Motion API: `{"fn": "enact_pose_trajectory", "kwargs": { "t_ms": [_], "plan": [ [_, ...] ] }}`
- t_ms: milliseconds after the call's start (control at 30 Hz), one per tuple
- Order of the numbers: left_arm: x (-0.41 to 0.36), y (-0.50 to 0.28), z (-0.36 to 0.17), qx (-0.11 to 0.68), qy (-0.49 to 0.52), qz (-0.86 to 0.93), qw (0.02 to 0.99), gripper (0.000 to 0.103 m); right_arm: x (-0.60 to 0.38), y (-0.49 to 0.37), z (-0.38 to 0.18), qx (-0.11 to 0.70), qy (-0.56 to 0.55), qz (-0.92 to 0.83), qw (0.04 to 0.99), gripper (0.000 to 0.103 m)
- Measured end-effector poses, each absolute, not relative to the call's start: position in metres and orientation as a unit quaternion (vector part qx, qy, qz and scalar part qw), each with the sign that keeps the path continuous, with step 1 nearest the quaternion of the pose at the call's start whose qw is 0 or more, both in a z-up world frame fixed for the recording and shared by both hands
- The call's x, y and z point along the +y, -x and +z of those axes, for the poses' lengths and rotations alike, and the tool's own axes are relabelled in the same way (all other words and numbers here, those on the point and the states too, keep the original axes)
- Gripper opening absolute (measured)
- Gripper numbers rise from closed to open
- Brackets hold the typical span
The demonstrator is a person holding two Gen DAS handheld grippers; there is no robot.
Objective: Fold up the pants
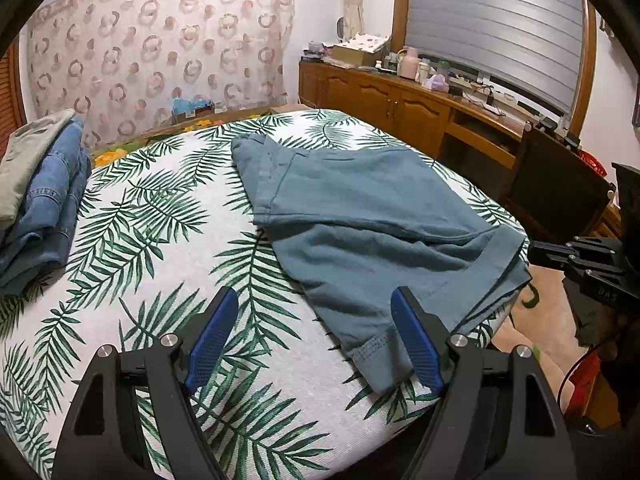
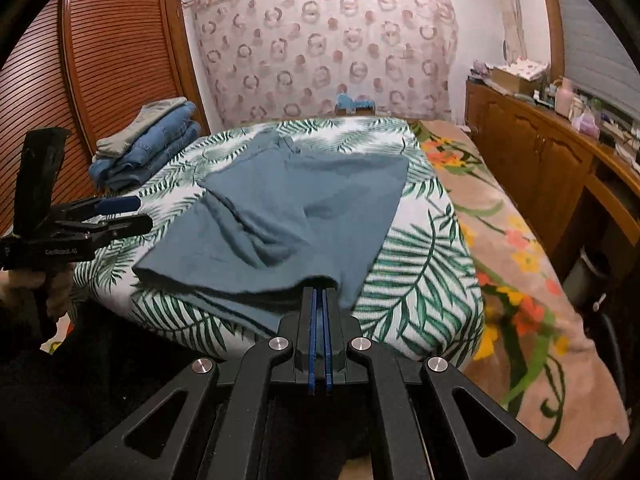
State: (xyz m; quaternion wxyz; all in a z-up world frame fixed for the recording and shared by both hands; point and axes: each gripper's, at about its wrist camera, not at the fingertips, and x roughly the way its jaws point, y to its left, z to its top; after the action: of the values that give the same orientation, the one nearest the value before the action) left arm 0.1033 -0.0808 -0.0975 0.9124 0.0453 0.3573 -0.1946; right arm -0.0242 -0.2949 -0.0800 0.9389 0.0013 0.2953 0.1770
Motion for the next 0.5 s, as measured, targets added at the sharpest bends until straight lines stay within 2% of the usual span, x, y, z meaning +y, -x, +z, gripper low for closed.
{"fn": "enact_pose_trajectory", "kwargs": {
  "t_ms": [200, 233, 267, 333, 500],
  "plan": [
    [-0.084, -0.104, -0.103, 0.365, -0.043, -0.198, 0.909, 0.079, -0.305, 0.022, -0.069, 0.28, -0.013, 0.168, 0.945, 0.003],
    [-0.084, -0.103, -0.104, 0.366, -0.043, -0.198, 0.908, 0.079, -0.305, 0.021, -0.069, 0.279, -0.012, 0.166, 0.946, 0.007],
    [-0.085, -0.103, -0.105, 0.367, -0.044, -0.198, 0.908, 0.079, -0.306, 0.019, -0.068, 0.277, -0.011, 0.162, 0.947, 0.016],
    [-0.085, -0.103, -0.106, 0.369, -0.046, -0.198, 0.907, 0.079, -0.306, 0.014, -0.067, 0.276, -0.015, 0.16, 0.947, 0.023],
    [-0.086, -0.102, -0.107, 0.368, -0.047, -0.197, 0.907, 0.079, -0.296, 0.0, -0.075, 0.298, -0.01, 0.169, 0.939, 0.023]
  ]
}}
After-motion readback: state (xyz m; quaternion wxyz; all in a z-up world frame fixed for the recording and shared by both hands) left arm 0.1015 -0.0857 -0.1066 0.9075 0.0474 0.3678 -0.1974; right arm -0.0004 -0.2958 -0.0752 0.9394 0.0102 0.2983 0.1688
